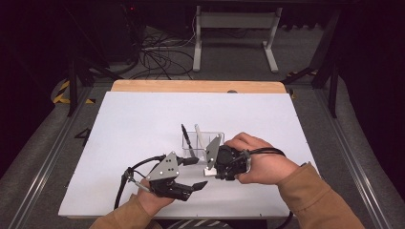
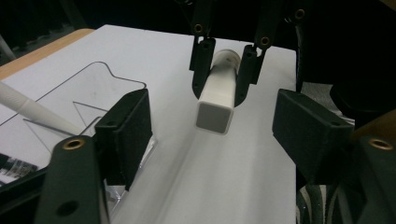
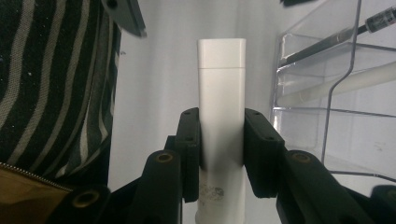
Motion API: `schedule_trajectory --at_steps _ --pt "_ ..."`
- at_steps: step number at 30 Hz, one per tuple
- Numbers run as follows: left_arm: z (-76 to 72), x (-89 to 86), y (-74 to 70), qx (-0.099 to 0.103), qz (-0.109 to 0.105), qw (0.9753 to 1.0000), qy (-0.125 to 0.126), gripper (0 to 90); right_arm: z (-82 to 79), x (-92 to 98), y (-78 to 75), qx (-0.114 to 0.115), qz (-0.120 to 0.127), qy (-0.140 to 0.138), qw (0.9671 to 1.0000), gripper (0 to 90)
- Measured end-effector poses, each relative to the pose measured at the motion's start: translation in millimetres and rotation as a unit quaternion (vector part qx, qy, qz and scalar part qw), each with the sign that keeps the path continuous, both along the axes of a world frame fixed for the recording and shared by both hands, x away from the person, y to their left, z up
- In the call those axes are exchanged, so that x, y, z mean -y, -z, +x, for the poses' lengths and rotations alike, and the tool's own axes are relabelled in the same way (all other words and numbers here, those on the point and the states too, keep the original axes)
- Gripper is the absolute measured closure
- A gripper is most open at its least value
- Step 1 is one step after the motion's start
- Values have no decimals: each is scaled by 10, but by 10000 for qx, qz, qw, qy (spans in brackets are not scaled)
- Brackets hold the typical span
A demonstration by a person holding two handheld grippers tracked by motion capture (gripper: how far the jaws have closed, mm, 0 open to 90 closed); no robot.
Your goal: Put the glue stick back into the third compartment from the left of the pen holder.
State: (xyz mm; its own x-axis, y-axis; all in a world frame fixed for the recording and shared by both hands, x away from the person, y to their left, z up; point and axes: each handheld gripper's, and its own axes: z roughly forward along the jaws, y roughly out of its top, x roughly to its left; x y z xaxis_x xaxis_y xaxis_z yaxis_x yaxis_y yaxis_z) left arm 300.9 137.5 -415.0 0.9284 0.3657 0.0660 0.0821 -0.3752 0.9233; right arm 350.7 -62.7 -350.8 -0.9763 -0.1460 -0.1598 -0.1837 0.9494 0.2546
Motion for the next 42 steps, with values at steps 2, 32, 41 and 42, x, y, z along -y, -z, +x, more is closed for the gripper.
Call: schedule_trajectory --at_steps 2,32,41,42 --pt "-4 21 0 34 45 10000 15 340 0 -10 4 -2 1 6 10000 701" --pt "48 171 19 223 860 9953 376 676 -20 -103 58 -113 -127 -293 9994 701" --pt "60 172 39 242 1060 9930 462 705 -19 -124 86 -78 -186 -414 9989 701" --pt "61 171 42 254 1069 9929 463 706 -18 -125 82 -78 -195 -423 9989 701"
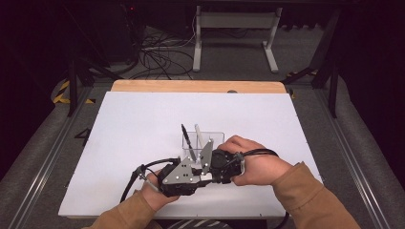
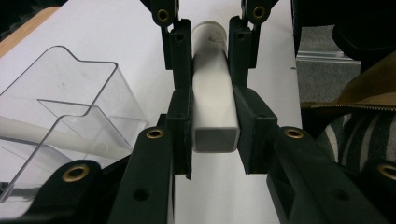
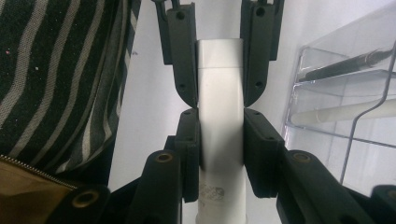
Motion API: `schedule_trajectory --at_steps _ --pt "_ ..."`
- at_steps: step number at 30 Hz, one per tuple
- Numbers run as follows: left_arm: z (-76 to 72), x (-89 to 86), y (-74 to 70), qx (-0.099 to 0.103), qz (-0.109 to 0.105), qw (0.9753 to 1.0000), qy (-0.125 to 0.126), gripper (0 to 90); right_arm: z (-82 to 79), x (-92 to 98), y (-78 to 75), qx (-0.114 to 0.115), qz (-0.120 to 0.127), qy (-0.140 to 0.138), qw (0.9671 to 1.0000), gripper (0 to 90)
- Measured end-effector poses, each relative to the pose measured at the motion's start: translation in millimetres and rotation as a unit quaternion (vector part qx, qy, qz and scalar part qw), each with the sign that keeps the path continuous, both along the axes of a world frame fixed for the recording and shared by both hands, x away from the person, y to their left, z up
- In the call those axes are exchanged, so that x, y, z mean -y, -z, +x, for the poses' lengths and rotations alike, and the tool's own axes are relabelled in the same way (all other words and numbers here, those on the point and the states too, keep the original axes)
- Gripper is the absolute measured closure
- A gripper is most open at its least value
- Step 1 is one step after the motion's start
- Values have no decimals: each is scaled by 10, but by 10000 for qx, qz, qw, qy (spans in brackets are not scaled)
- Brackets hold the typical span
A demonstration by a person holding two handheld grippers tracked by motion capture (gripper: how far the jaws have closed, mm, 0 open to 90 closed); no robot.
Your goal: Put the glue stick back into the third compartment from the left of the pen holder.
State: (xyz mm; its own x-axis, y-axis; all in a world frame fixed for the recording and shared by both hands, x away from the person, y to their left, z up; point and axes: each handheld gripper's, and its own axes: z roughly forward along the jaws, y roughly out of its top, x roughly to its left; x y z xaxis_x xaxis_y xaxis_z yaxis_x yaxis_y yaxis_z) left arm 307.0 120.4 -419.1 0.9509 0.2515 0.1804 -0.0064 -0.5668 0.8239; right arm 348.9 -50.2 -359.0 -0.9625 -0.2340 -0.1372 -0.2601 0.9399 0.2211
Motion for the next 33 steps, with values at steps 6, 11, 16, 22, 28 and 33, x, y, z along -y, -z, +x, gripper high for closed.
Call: schedule_trajectory --at_steps 6,11,16,22,28,33 --pt "-3 14 16 63 124 9999 -28 707 -8 -1 -11 30 22 -8 10000 702" --pt "6 19 27 56 180 9998 -33 709 -20 -9 -28 60 19 13 10000 702" --pt "9 27 36 45 234 9997 -6 709 -21 -15 -19 34 -8 4 10000 702" --pt "12 35 45 61 312 9995 5 709 -20 -26 -5 27 -74 -7 10000 702" --pt "-3 66 82 144 540 9984 -89 708 -17 -23 -4 -30 26 49 10000 702" --pt "-13 53 74 147 371 9992 -89 711 -19 17 -62 -90 143 69 9998 702"
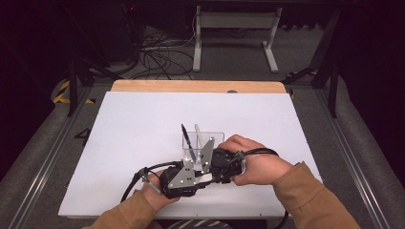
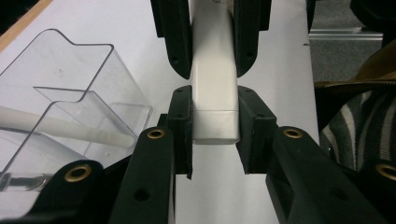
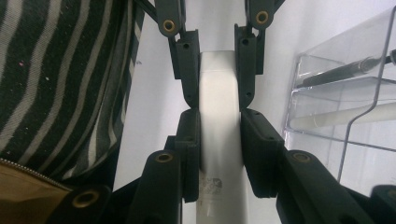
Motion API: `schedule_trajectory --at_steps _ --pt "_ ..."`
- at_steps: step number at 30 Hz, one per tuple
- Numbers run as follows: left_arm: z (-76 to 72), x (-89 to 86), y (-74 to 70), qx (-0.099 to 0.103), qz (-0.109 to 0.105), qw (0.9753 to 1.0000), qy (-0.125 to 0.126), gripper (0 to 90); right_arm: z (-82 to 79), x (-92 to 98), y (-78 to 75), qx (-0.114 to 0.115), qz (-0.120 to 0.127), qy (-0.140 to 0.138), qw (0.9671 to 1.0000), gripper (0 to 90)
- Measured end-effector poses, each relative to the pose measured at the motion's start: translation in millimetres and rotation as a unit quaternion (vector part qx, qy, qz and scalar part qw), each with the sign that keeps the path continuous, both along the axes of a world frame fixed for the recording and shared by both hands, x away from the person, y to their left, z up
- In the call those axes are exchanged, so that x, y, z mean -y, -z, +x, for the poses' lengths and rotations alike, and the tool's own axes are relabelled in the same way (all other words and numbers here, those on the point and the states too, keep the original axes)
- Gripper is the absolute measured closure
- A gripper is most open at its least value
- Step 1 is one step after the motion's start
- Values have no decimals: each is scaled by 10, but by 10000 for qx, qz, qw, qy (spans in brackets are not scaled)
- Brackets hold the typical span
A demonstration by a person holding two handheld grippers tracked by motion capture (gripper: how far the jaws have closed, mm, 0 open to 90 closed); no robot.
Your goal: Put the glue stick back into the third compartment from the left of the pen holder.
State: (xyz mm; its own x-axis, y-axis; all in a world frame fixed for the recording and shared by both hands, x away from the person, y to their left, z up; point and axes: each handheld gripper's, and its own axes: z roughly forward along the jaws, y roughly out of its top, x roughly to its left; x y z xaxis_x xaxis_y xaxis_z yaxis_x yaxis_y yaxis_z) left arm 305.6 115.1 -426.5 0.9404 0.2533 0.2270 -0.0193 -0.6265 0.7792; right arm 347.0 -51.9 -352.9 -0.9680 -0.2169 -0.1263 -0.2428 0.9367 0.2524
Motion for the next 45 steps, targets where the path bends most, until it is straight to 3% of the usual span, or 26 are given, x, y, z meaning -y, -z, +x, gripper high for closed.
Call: schedule_trajectory --at_steps 5,10,16,20,25,33,37,39,45 --pt "-12 7 8 88 71 9999 -17 712 7 17 28 -23 71 30 10000 699" --pt "-23 -12 2 121 12 9999 1 713 31 93 31 -194 374 167 9990 678" --pt "-8 -39 13 69 -73 9999 -49 713 59 224 31 -121 839 374 9957 533" --pt "15 -78 13 35 -219 9997 -69 713 59 348 15 -164 1370 655 9883 463" --pt "38 -130 26 -35 -469 9988 -105 713 86 525 31 -267 2092 1010 9723 439" --pt "59 -212 54 -46 -940 9955 -63 713 101 691 79 -463 2664 1269 9544 434" --pt "53 -232 71 5 -1087 9941 -35 712 105 721 92 -572 2858 1341 9471 470" --pt "56 -244 78 16 -1158 9933 1 712 106 725 93 -634 2871 1341 9464 496" --pt "59 -262 113 174 -1284 9916 63 712 112 724 74 -631 2851 1210 9487 602"
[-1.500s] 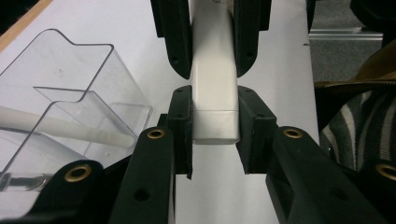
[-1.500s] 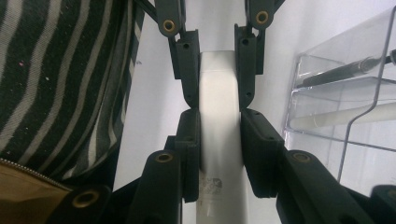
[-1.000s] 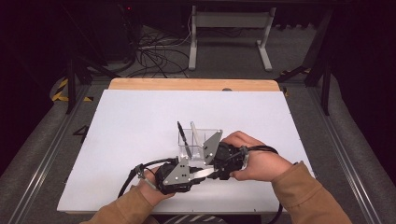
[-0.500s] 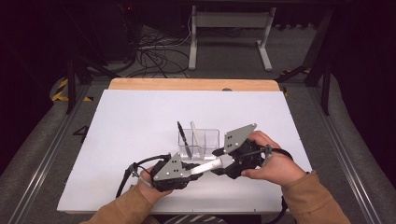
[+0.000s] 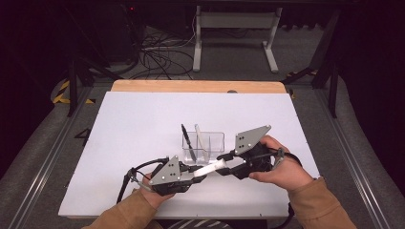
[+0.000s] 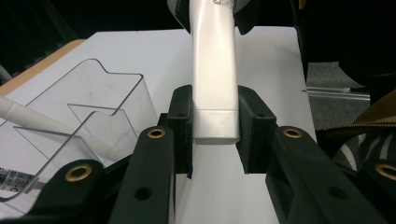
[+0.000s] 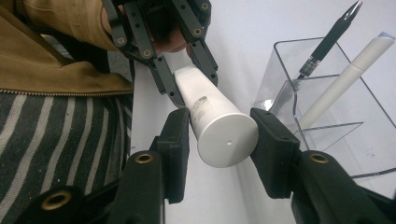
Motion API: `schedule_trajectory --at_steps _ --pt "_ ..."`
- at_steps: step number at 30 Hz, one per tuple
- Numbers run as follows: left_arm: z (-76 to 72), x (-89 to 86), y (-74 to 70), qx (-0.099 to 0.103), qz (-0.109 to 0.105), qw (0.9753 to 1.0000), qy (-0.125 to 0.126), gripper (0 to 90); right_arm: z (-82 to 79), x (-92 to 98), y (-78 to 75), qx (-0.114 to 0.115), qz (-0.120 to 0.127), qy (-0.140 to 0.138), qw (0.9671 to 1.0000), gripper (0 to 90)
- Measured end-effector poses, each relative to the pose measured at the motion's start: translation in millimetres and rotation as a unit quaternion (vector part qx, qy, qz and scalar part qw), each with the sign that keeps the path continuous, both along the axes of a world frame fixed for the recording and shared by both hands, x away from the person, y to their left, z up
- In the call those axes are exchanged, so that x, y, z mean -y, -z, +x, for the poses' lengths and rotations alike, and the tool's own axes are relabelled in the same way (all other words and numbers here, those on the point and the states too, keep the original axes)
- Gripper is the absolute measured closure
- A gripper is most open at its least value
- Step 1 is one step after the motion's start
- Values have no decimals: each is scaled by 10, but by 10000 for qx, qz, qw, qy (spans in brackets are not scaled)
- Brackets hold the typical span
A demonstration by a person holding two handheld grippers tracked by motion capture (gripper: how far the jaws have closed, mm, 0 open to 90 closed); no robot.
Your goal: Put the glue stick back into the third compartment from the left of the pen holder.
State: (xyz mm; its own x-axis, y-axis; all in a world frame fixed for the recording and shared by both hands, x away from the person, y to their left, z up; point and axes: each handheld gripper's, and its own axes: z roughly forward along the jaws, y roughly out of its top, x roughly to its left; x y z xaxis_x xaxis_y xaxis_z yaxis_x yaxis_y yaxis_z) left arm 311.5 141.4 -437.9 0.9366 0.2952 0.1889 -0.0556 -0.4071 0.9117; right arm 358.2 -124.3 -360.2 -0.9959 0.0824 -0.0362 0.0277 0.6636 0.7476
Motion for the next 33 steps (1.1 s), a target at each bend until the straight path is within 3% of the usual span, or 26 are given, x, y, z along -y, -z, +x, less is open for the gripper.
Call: schedule_trajectory --at_steps 8,15,19,27,33 --pt "-4 -2 39 213 11 9998 -22 688 -4 -19 -51 -10 -159 -241 9996 648" --pt "-16 -2 35 188 -5 9998 -75 678 -40 -74 -121 85 -361 -339 9987 653" --pt "-16 -26 20 164 -34 9995 -275 553 -49 -83 -187 142 -374 -340 9986 653" --pt "-72 -212 1 51 -219 9981 -572 404 -2 -95 -317 365 -655 -6 9972 653" --pt "-107 -415 -15 74 -356 9946 -972 321 57 -95 -380 459 -811 228 9954 652"
